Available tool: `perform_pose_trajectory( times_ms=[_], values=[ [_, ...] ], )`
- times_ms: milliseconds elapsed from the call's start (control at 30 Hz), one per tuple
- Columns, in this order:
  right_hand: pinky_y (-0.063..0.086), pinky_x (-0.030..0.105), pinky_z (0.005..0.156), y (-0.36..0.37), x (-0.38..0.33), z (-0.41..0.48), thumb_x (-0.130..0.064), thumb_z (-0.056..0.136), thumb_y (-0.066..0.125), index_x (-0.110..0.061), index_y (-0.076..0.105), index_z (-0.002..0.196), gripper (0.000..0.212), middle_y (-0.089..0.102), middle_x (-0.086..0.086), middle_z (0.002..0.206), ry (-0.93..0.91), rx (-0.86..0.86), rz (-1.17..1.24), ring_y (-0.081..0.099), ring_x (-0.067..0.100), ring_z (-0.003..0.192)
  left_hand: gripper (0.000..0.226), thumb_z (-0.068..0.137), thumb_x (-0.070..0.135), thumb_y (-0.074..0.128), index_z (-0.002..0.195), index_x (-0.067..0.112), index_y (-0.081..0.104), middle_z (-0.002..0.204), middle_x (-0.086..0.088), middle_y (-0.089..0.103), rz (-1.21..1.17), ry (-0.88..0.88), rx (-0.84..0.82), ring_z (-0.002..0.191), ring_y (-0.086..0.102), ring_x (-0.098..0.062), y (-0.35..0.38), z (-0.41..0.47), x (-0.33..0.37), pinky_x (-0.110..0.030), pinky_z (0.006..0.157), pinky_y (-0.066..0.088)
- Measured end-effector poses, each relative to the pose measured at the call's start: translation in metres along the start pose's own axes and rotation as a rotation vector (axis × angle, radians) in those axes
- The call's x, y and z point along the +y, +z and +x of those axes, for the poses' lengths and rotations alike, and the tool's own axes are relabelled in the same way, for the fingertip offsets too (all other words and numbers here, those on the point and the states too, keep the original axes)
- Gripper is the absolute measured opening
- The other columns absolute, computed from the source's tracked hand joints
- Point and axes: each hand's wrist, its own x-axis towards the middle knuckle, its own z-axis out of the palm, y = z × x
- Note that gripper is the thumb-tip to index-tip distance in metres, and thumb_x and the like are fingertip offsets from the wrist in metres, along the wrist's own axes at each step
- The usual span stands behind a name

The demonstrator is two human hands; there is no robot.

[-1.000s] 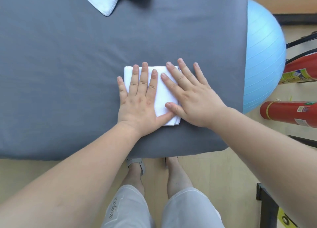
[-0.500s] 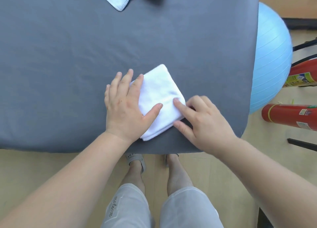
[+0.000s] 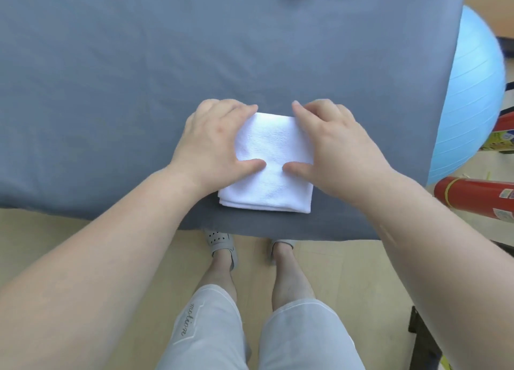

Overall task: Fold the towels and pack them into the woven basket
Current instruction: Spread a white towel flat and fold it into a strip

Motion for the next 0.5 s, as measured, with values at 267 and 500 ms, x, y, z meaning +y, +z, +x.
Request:
perform_pose_trajectory(
  times_ms=[267, 500],
  values=[
    [0.046, 0.041, 0.093, -0.004, -0.001, 0.019, -0.046, 0.074, 0.083, -0.025, 0.033, 0.149, 0.092, 0.046, 0.002, 0.117, 0.024, -0.130, -0.098, 0.043, 0.028, 0.112, 0.064, 0.060, 0.060, 0.083, 0.109, 0.031, 0.053, 0.103, 0.003, 0.047, 0.289, 0.015, -0.294, 0.104, 0.041, -0.023, -0.029, 0.041, 0.012, -0.038, 0.085, 0.040],
    [0.039, 0.037, 0.068, -0.012, 0.004, 0.039, -0.034, 0.070, 0.085, -0.016, 0.054, 0.099, 0.046, 0.045, 0.001, 0.090, -0.046, -0.050, -0.159, 0.044, 0.027, 0.085, 0.040, 0.069, 0.043, 0.079, 0.079, 0.025, 0.045, 0.079, 0.003, 0.042, 0.433, 0.155, -0.216, 0.082, 0.044, -0.026, -0.032, 0.064, 0.024, -0.035, 0.069, 0.032]
  ],
)
